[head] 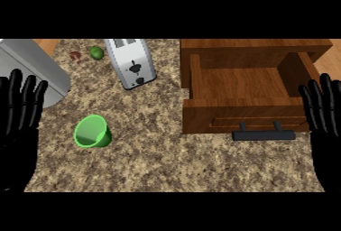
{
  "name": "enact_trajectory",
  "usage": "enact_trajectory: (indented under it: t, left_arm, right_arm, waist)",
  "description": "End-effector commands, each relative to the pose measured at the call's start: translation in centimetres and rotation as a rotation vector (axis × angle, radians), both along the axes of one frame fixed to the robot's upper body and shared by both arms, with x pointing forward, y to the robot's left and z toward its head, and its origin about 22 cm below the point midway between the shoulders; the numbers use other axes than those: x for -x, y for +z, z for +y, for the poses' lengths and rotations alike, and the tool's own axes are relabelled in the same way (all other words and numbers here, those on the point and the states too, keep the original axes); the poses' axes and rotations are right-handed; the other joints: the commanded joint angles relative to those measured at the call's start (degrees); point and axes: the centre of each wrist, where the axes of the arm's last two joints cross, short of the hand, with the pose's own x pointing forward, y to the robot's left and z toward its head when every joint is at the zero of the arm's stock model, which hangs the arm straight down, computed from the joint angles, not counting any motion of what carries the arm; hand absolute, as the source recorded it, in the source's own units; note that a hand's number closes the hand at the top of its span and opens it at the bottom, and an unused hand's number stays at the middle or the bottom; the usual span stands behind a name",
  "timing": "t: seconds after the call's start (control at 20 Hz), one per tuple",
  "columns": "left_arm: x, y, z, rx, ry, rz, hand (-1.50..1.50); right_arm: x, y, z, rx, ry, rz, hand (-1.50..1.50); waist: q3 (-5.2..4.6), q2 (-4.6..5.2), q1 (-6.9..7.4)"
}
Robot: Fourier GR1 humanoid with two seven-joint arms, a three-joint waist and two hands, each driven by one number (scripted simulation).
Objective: Pick up the cup, place it into the drawer and close the drawer
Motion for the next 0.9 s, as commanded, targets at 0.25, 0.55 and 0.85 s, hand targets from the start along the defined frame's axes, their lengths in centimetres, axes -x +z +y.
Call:
enact_trajectory:
  t: [0.25, 0.55, 0.85]
  left_arm:
    - [-0.2, 0.5, 5.9, -0.061, -0.276, -0.011, -1.5]
    - [-2.4, -5.4, 7.1, 0.201, -0.213, 0.244, -1.5]
    - [-4.6, -7.3, 9.0, 0.141, -0.164, 0.339, -1.5]
  right_arm:
    - [-0.1, 0.2, -0.2, 0.025, 0.022, -0.076, -1.5]
    - [-2.5, 0.1, 1.1, 0.065, 0.161, 0.109, -1.5]
    - [-2.4, -0.8, 0.9, 0.059, 0.164, 0.088, -1.5]
  waist:
    - [-0.99, 1.36, 0.86]
    - [-0.99, 1.47, 0.86]
    - [-0.97, 1.42, 0.48]
